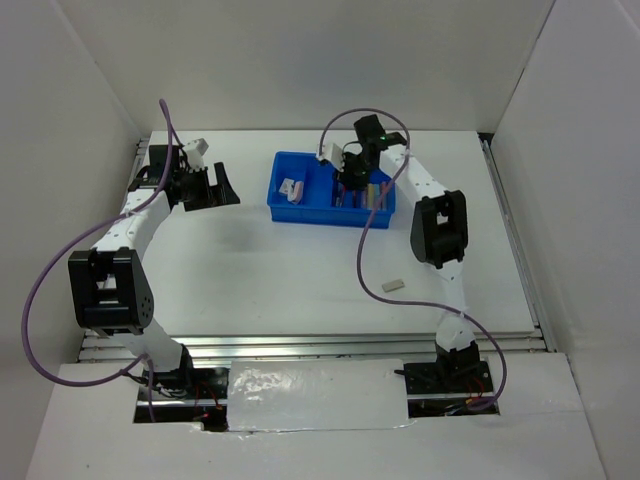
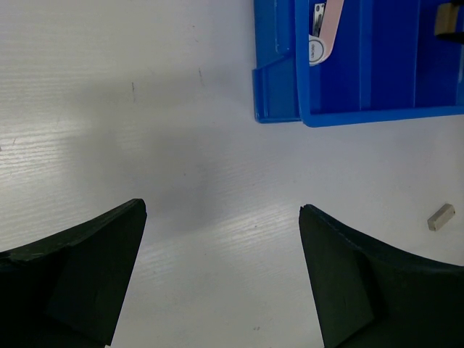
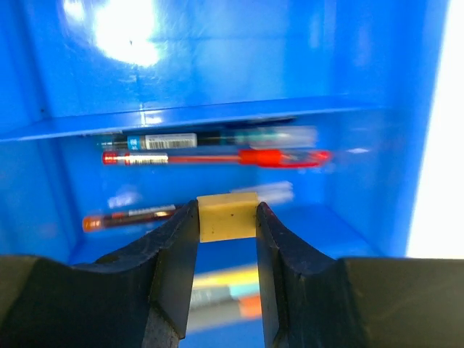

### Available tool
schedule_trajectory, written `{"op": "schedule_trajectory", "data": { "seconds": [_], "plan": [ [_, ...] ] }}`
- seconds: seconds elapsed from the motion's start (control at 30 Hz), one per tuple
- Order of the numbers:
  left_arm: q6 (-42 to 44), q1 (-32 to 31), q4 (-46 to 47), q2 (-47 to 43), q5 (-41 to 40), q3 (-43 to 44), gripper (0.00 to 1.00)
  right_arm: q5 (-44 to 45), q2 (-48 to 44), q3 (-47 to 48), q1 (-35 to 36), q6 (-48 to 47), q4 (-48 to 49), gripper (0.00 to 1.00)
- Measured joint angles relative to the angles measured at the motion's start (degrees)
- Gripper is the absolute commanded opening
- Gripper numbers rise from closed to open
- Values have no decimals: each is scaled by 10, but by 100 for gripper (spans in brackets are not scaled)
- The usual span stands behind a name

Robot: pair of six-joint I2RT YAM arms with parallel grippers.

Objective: Sort the stationery into containers
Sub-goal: Pick up the stationery from the storage box, then place the stationery at the center of the board.

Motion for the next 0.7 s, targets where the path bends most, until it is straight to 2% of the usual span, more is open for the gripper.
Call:
{"op": "schedule_trajectory", "data": {
  "seconds": [0.3, 0.7],
  "plan": [
    [-1, 0, 2, 0, 1, 0, 99, -24, -71, 0, -4, 22, 4, 0],
    [-1, 0, 4, -3, 4, -4, 99, -106, -77, 3, 10, 86, 25, 1]
  ]
}}
